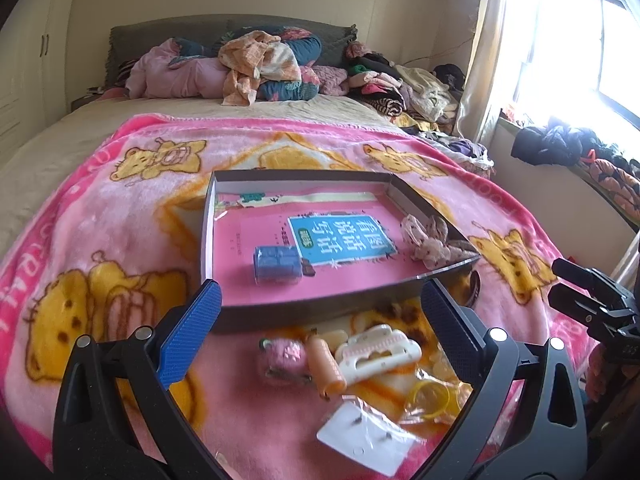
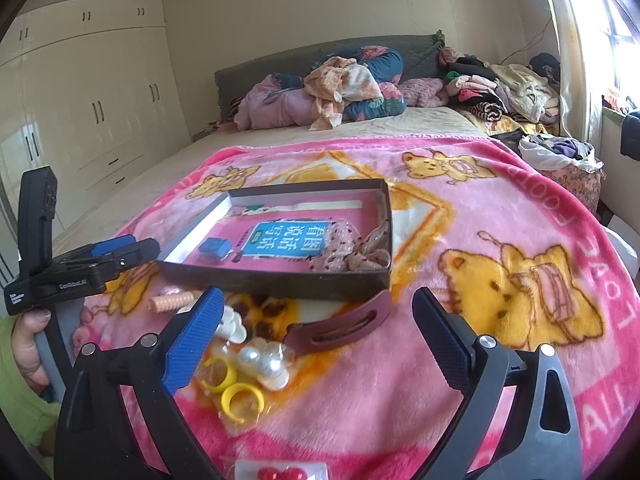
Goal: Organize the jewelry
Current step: 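Withdraw both open tools from the tray toward the remaining jewelry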
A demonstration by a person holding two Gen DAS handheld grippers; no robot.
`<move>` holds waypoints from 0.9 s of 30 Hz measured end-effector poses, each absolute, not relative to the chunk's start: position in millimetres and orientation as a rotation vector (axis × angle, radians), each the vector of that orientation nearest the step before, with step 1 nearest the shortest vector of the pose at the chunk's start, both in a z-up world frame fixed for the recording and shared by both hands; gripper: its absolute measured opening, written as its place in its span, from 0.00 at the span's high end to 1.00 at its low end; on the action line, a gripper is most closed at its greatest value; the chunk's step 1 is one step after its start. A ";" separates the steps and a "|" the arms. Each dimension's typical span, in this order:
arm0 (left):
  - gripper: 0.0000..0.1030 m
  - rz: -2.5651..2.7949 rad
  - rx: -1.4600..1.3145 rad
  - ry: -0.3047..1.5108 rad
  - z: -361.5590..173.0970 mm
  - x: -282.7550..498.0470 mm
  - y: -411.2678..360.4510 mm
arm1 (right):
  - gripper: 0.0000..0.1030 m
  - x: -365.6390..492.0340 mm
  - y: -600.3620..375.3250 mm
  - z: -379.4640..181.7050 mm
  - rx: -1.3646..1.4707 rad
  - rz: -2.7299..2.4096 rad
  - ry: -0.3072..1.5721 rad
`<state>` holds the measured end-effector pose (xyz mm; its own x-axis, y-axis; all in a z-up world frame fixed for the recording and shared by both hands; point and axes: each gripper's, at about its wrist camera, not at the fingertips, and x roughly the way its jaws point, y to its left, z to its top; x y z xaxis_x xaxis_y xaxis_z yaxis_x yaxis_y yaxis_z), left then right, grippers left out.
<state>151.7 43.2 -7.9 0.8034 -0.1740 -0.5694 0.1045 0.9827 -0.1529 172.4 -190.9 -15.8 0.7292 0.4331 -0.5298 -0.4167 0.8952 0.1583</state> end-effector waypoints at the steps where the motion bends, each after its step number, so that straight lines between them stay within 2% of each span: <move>1: 0.11 -0.152 -0.115 0.623 -8.6 150.1 42.6 | 0.10 170.1 -191.0 -15.7 0.027 0.470 0.592; 22: 0.13 -0.187 -0.097 0.686 -31.4 121.6 38.9 | 0.10 124.6 -184.1 -46.0 -0.038 0.479 0.669; 27: 0.36 -0.210 -0.103 0.706 -35.7 119.5 38.5 | 0.10 116.4 -182.8 -52.0 -0.072 0.481 0.689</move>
<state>119.5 38.5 -35.7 0.7408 -0.2258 -0.6327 0.1560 0.9739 -0.1649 116.4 -182.8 -52.0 0.6673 0.4028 -0.6264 -0.4496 0.8884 0.0923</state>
